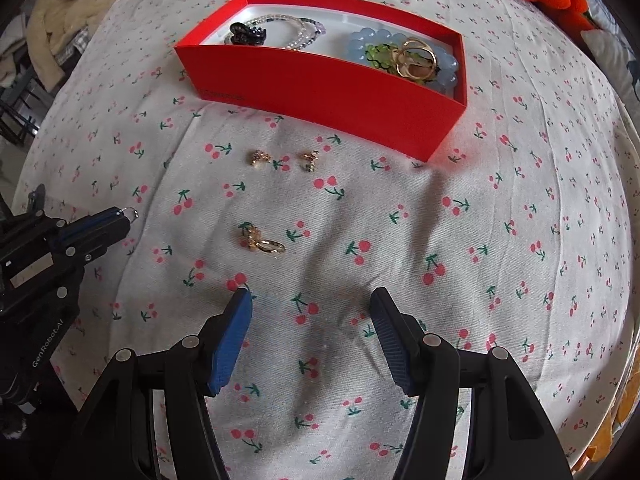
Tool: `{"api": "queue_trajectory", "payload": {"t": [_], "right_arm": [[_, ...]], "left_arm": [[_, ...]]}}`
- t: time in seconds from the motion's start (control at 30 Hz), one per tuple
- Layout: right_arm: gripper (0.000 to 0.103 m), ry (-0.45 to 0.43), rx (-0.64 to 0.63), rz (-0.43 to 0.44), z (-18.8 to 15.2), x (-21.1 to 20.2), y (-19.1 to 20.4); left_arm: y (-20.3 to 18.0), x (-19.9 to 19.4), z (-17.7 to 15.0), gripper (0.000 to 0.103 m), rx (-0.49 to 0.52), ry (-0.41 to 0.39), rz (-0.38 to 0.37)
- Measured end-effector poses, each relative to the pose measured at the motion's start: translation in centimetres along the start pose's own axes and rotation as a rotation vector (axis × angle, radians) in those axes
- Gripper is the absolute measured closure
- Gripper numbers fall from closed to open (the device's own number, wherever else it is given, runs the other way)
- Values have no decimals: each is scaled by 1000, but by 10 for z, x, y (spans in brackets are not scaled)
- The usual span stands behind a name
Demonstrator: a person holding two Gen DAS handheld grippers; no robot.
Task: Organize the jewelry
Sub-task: 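Grasp the gold ring with the right tool while the left tool holds the hoop ring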
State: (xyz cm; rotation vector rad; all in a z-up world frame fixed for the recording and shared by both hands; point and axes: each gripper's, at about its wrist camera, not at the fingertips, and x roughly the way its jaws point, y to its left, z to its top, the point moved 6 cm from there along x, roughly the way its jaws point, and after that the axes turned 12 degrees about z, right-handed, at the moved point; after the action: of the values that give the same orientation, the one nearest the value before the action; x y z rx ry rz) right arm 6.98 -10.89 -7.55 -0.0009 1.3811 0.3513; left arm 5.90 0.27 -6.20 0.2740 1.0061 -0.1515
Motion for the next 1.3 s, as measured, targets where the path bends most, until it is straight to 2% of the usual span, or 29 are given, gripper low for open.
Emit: {"api": "queue_trajectory", "payload": {"t": [0.03,0.17,0.3,0.5,0.53,0.77,0.87,1.3], "right_arm": [[39,-6,1,2,-1,-2,12],[42,-22,29,18,9,1,15],[59,-33,43,28,13,-1,13],[81,-35,32,30,20,3,20],[82,-35,29,27,27,8,30],[82,-42,25,26,39,18,34],[82,-54,42,36,28,2,21],[82,-124,105,98,22,-44,-2]], "left_arm": [[1,0,-1,103,-2,2,2],[6,0,-4,103,-13,9,8],[10,-1,-6,103,-20,13,10],[18,-1,-9,103,-45,26,11],[19,-1,-10,103,-50,29,9],[29,-2,-12,103,-92,46,-5],[32,-3,-11,103,-111,49,-10],[54,-13,3,103,-233,42,-85]]}}
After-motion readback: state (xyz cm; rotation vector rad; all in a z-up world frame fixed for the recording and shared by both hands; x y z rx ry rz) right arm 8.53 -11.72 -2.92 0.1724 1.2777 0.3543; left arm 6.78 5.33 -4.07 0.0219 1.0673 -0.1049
